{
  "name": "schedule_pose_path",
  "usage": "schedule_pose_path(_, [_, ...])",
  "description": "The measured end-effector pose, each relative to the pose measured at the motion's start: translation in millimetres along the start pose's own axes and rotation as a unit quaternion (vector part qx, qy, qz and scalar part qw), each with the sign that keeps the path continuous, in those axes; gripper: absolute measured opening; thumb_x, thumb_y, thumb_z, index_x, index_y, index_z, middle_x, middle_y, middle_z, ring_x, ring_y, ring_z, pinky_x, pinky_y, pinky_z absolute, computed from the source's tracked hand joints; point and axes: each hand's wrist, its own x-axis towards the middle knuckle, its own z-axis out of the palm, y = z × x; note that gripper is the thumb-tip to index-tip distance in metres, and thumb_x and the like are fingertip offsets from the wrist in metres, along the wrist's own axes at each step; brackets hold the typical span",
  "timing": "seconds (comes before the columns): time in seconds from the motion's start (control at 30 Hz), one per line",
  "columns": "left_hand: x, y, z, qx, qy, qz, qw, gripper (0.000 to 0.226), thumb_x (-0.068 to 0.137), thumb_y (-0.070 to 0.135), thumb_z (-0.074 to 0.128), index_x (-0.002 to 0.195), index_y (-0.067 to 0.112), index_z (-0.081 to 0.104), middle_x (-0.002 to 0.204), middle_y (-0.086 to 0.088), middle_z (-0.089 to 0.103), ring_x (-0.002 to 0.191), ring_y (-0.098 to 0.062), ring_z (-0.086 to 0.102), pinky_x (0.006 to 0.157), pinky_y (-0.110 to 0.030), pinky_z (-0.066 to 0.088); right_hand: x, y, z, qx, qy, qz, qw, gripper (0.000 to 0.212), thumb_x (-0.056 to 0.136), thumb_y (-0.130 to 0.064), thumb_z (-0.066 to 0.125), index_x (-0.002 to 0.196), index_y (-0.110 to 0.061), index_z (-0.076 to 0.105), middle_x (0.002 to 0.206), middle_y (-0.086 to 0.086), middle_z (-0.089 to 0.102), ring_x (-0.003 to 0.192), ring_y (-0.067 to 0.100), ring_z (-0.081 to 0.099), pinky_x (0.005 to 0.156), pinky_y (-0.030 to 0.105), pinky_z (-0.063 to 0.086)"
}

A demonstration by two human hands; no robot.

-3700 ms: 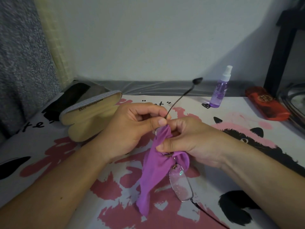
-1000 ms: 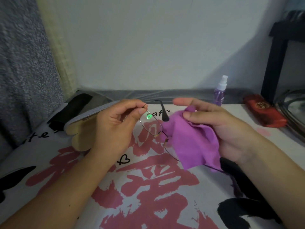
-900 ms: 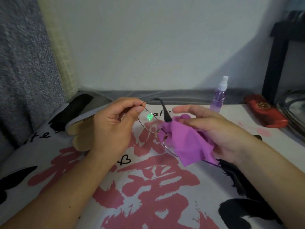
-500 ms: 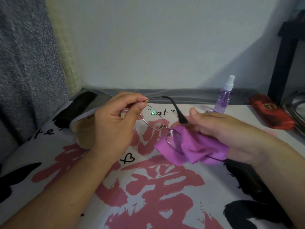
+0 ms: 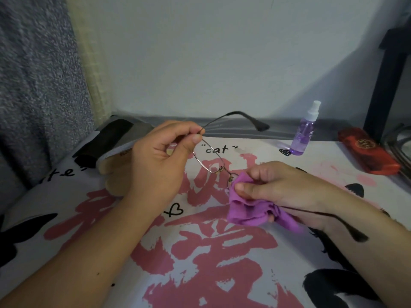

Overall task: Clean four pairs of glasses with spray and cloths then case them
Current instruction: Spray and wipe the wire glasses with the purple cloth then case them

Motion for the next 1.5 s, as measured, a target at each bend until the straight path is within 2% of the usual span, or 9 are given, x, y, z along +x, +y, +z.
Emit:
schedule_pose_path(0.07, [0,0,0,-0.002,-0.002,-0.007,1.0,0.028,0.091,0.004,0.07,0.099,0.031,0.07,0.092,0.022,0.071,0.085,-0.005,0.068,0.078,-0.014,0.051,-1,0,0,-0.001,-0.007,0.018,1.0,0.014,0.082,-0.022,0.07,0.086,-0.011,0.077,0.095,0.029,0.074,0.088,0.038,0.065,0.084,0.05,0.05])
schedule_pose_path(0.17, [0,-1,-1,-0.013,-0.003,-0.009,1.0,0.028,0.091,0.005,0.071,0.099,0.032,0.071,0.093,0.019,0.072,0.085,-0.008,0.068,0.079,-0.017,0.052,-3,0,-3,0.011,-0.065,0.028,0.997,0.012,0.091,0.004,0.065,0.103,0.007,0.067,0.106,0.033,0.07,0.092,0.034,0.069,0.078,0.03,0.057])
schedule_pose_path(0.3, [0,-1,0,-0.015,-0.007,-0.009,1.0,0.028,0.091,0.005,0.071,0.1,0.032,0.071,0.093,0.017,0.072,0.089,-0.01,0.069,0.082,-0.022,0.053,-2,4,1,0.045,-0.079,0.028,0.995,0.023,0.083,0.018,0.066,0.097,0.0,0.068,0.093,0.024,0.07,0.082,0.026,0.071,0.067,0.023,0.056])
schedule_pose_path(0.47, [-6,-2,5,-0.027,-0.037,-0.035,0.998,0.025,0.092,0.008,0.07,0.1,0.032,0.073,0.094,0.01,0.073,0.092,-0.02,0.071,0.085,-0.033,0.055,-1,2,13,0.059,-0.038,0.006,0.998,0.017,0.091,0.012,0.056,0.098,0.0,0.065,0.09,0.019,0.074,0.079,0.024,0.074,0.067,0.021,0.054])
schedule_pose_path(0.73, [-2,0,4,-0.062,-0.013,-0.089,0.994,0.021,0.089,0.008,0.072,0.096,0.028,0.074,0.09,0.015,0.076,0.09,-0.005,0.071,0.083,-0.017,0.053,-1,1,10,0.054,-0.006,-0.033,0.998,0.015,0.095,0.002,0.058,0.104,0.012,0.066,0.088,0.015,0.07,0.076,0.017,0.067,0.071,0.021,0.054])
schedule_pose_path(1.1, [1,1,2,-0.054,0.003,-0.085,0.995,0.021,0.089,0.006,0.071,0.096,0.025,0.073,0.087,0.021,0.075,0.083,0.001,0.069,0.076,-0.012,0.052,3,-3,11,-0.001,0.076,-0.021,0.997,0.024,0.097,-0.011,0.057,0.082,-0.01,0.076,0.08,0.003,0.073,0.073,0.015,0.066,0.074,0.028,0.049])
schedule_pose_path(1.17, [1,2,2,-0.052,0.008,-0.079,0.995,0.022,0.09,0.004,0.071,0.095,0.026,0.072,0.087,0.022,0.074,0.084,0.002,0.069,0.075,-0.011,0.051,3,-3,12,0.003,0.069,-0.023,0.997,0.027,0.098,-0.012,0.058,0.079,-0.015,0.076,0.077,0.002,0.072,0.071,0.014,0.065,0.071,0.026,0.05])
schedule_pose_path(1.37, [-1,2,3,-0.045,0.003,-0.067,0.997,0.021,0.09,0.005,0.071,0.097,0.025,0.072,0.088,0.022,0.074,0.087,0.0,0.069,0.079,-0.013,0.052,-2,0,12,0.1,-0.022,-0.011,0.995,0.006,0.094,-0.003,0.061,0.097,0.001,0.064,0.079,0.01,0.071,0.069,0.02,0.069,0.06,0.021,0.053])
schedule_pose_path(1.5, [-1,1,5,-0.047,-0.003,-0.065,0.997,0.02,0.089,0.005,0.071,0.096,0.024,0.073,0.088,0.02,0.075,0.088,0.0,0.07,0.081,-0.014,0.052,-1,-1,16,0.113,-0.036,-0.008,0.993,0.007,0.09,0.0,0.064,0.087,-0.006,0.062,0.073,0.004,0.07,0.064,0.015,0.067,0.061,0.021,0.053])
